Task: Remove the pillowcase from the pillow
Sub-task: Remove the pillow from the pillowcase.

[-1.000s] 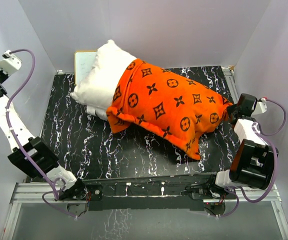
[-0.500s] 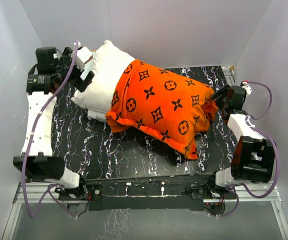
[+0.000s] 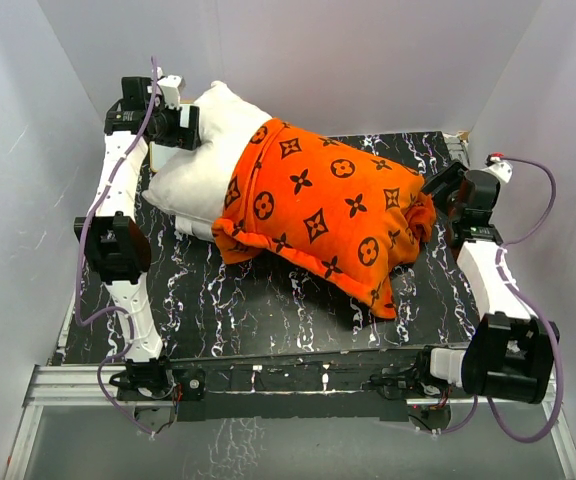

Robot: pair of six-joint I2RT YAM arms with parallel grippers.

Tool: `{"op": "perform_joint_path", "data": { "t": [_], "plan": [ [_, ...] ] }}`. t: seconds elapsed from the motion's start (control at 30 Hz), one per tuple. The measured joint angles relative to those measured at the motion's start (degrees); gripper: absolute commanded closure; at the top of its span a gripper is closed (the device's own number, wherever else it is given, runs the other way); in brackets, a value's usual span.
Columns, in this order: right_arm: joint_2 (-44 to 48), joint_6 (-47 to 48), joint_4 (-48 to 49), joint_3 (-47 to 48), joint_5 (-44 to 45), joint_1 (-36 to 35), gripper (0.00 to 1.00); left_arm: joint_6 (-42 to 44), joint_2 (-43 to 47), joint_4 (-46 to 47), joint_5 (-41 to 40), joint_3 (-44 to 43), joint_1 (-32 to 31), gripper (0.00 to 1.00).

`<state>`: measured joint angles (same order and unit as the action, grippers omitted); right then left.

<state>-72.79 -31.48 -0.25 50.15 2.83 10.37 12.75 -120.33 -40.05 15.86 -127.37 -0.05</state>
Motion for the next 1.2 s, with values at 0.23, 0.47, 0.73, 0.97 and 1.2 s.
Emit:
{"op": "perform_joint_path", "data": {
  "t": [0.23,0.47,0.73,0.97,1.2],
  "plan": [
    [6.36,0.15,0.26,-3.58,-2.93,-5.92,0.30,-6.49,-0.20,2.54,1.66,2.67,0.09,0.03],
    [0.22,0.15,1.40,-6.58,-5.62,-15.41,0.32,-11.19,0.22,5.20,9.38,12.72,1.09,0.03],
    [-2.23,0.17,5.77,-8.39,-2.27,-20.06,0.32,-14.64,2.91,6.67,18.82,20.41,2.78,0.80],
    [-4.28,2.29,8.02,-8.17,-1.44,-21.57,0.23,-10.73,5.81,5.57,16.02,19.67,2.43,1.00],
    [6.10,8.48,5.53,-11.39,0.28,-23.91,0.20,-2.89,9.97,2.71,5.77,17.73,2.84,1.00]
  ]
}}
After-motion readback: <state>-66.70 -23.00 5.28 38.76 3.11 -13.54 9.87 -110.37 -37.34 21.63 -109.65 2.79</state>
